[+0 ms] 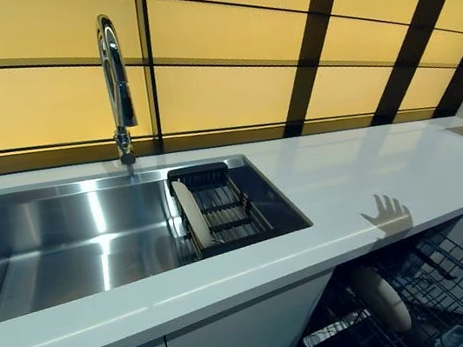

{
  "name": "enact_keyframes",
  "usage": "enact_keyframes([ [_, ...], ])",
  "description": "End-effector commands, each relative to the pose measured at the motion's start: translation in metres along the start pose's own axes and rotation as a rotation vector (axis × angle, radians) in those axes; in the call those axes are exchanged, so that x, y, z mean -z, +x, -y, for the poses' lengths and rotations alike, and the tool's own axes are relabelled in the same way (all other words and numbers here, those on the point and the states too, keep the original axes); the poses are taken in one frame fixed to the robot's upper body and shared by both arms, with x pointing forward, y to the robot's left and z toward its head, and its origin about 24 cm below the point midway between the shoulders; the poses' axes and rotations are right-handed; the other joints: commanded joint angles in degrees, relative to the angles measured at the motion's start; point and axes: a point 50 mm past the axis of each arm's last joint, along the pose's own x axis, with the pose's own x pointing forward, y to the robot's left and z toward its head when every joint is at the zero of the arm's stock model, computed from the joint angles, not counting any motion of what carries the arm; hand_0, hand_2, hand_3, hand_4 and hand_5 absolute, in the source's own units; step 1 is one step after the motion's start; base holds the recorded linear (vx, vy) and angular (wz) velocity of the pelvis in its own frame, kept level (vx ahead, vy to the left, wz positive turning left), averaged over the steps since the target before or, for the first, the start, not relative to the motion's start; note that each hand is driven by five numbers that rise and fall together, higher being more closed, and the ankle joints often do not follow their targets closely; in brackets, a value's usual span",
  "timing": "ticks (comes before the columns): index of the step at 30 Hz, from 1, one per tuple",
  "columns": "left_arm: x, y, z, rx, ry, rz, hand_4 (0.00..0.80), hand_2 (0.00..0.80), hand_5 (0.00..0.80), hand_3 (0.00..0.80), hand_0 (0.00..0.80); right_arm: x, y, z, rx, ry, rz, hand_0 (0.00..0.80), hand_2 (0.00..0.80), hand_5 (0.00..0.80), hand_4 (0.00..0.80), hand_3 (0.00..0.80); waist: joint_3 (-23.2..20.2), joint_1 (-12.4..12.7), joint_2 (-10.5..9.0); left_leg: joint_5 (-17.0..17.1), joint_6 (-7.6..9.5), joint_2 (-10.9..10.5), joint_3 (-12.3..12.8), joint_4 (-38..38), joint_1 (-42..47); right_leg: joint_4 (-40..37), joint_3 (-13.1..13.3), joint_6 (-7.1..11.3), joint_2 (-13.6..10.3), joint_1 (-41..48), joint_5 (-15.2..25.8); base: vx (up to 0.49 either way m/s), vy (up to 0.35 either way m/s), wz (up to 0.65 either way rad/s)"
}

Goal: Take plates into dishwasher

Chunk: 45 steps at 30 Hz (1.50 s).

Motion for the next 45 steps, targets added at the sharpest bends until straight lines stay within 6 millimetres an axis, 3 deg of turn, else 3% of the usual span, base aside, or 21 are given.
enact_keyframes([
  [1,-0.021,0.000,-0.003,-0.005,-0.008,0.045,0.000,0.000,0.000,0.000,0.000,-0.068,-0.021,0.025,0.094,-0.037,0.281,0.000,0.000,0.000,0.000,0.000,2.03,1.54,0.84,-1.46,2.16,-0.86,-4.08,0.24,1.60,0.38,-1.39,3.64,-1.32,2.17,0.11,-0.005,-0.015,0.07],
  [7,-0.021,0.000,0.002,0.005,-0.011,0.057,0.000,0.000,0.000,0.000,0.000,-0.120,-0.029,-0.008,0.105,-0.369,0.487,0.000,0.000,0.000,0.000,0.000,2.10,3.22,0.79,-1.31,2.18,-1.39,-5.33,0.37,1.13,0.53,-2.99,3.71,-1.80,2.80,-0.17,0.006,-0.005,0.09],
  [14,-0.020,0.001,0.006,0.008,-0.008,0.063,0.000,0.000,0.000,0.000,0.000,-0.147,-0.038,-0.038,0.118,-0.620,0.622,0.000,0.000,0.000,0.000,0.000,2.22,4.89,0.68,-1.11,2.39,-1.80,-6.67,0.43,0.49,0.72,-4.54,3.78,-2.13,3.43,-0.56,0.016,-0.018,0.15],
  [21,-0.013,0.001,0.007,0.010,-0.013,0.057,0.000,0.000,0.000,0.000,0.000,-0.166,-0.048,-0.062,0.142,-0.755,0.765,0.000,0.000,0.000,0.000,0.000,2.32,6.64,0.83,-0.77,2.37,-2.09,-8.11,0.18,-0.14,0.62,-6.47,3.68,-2.30,4.33,-1.09,0.016,-0.013,0.15],
  [34,-0.011,0.001,0.014,0.023,-0.012,0.062,0.000,0.000,0.000,0.000,0.000,-0.188,-0.075,-0.103,0.295,-1.062,1.057,0.000,0.000,0.000,0.000,0.000,2.32,8.98,1.03,-0.50,2.44,-2.64,-10.37,0.18,-1.37,0.42,-9.06,3.82,-2.73,5.34,-1.60,0.021,-0.003,0.13],
  [45,-0.003,0.000,0.016,0.034,-0.009,0.046,0.000,0.000,0.000,0.000,0.000,-0.187,-0.079,-0.118,0.320,-1.185,1.119,0.000,0.000,0.000,0.000,0.000,3.11,10.89,0.57,0.56,2.08,-2.54,-11.86,0.18,-3.56,0.10,-11.01,3.91,-2.55,5.07,-1.61,0.027,-0.007,0.11],
])
